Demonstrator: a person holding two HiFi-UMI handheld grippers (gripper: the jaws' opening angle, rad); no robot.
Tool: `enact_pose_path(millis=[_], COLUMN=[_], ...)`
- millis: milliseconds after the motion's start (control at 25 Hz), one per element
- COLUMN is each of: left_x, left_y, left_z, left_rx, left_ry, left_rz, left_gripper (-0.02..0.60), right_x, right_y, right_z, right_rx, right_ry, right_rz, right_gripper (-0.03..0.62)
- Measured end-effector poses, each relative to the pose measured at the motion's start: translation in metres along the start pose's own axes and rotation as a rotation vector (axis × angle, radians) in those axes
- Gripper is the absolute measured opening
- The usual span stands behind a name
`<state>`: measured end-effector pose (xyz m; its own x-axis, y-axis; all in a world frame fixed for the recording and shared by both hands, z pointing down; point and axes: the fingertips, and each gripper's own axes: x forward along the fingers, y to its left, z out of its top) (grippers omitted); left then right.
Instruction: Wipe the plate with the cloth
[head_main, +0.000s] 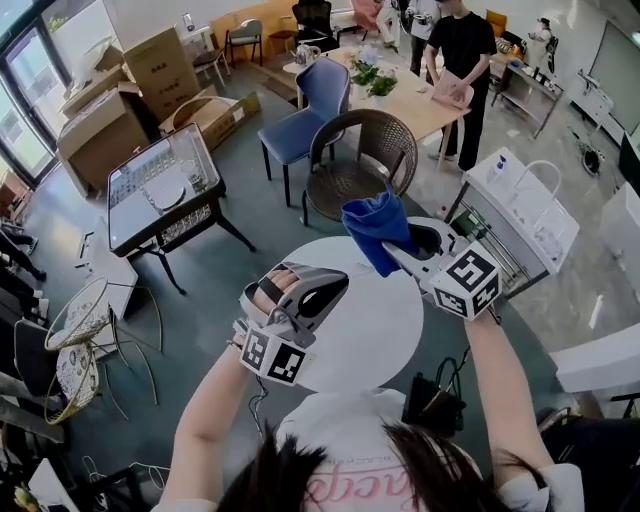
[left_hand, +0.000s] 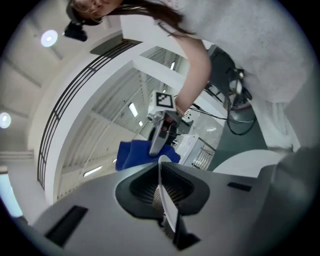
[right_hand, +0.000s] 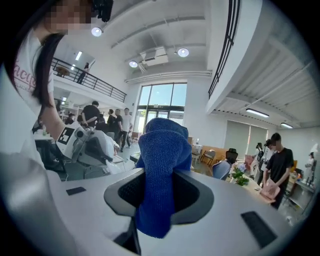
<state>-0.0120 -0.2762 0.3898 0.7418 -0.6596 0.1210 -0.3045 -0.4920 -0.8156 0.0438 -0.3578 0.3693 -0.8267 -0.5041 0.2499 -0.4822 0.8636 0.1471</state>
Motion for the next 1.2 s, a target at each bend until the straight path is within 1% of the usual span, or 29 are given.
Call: enact_pose_path(millis=[80, 200, 280, 400, 560, 680, 760, 840, 880, 960, 1200], left_x=[0.002, 0.003, 0.002, 0.000, -0.003, -0.003, -0.005, -0.007, -0.008, -0.009, -0.013], left_y=[0.013, 0.034, 0.045, 0.057, 0.065, 0.069, 0.071, 0.074, 0.075, 0.074, 0.073], left_z=[-0.011, -0.028, -0.037, -0.045, -0.058, -0.067, -0.070, -0.071, -0.072, -0.074, -0.078], left_rx=[-0.154, -0.395, -0.528, -0.714, -0.926, -1.063, -1.150, -1.218, -1.237, -1.241, -1.239], left_ry=[0.028, 0.061, 0.070, 0.073, 0.078, 0.071, 0.051, 0.025, 0.015, 0.010, 0.023], left_rz=[0.054, 0.157, 0.217, 0.276, 0.344, 0.381, 0.408, 0.433, 0.442, 0.451, 0.459], left_gripper=[0.025, 0.023, 0.022, 0.021, 0.021, 0.020, 0.021, 0.021, 0.021, 0.020, 0.020], right_x=[-0.009, -0.021, -0.026, -0.030, -0.031, -0.029, -0.030, -0.031, -0.031, -0.031, -0.031], right_y=[0.000, 0.002, 0.006, 0.009, 0.009, 0.010, 0.010, 0.009, 0.010, 0.011, 0.009], right_z=[0.004, 0.010, 0.010, 0.005, -0.003, -0.009, -0.015, -0.019, -0.021, -0.025, -0.029], right_rx=[0.025, 0.065, 0.084, 0.106, 0.170, 0.259, 0.294, 0.319, 0.332, 0.349, 0.350], right_ry=[-0.027, -0.073, -0.087, -0.087, -0.086, -0.109, -0.116, -0.117, -0.118, -0.116, -0.096], right_rz=[-0.051, -0.099, -0.117, -0.143, -0.177, -0.185, -0.205, -0.222, -0.223, -0.223, -0.255], right_gripper=[0.133, 0.133, 0.133, 0.133, 0.133, 0.133, 0.133, 0.133, 0.132, 0.132, 0.132])
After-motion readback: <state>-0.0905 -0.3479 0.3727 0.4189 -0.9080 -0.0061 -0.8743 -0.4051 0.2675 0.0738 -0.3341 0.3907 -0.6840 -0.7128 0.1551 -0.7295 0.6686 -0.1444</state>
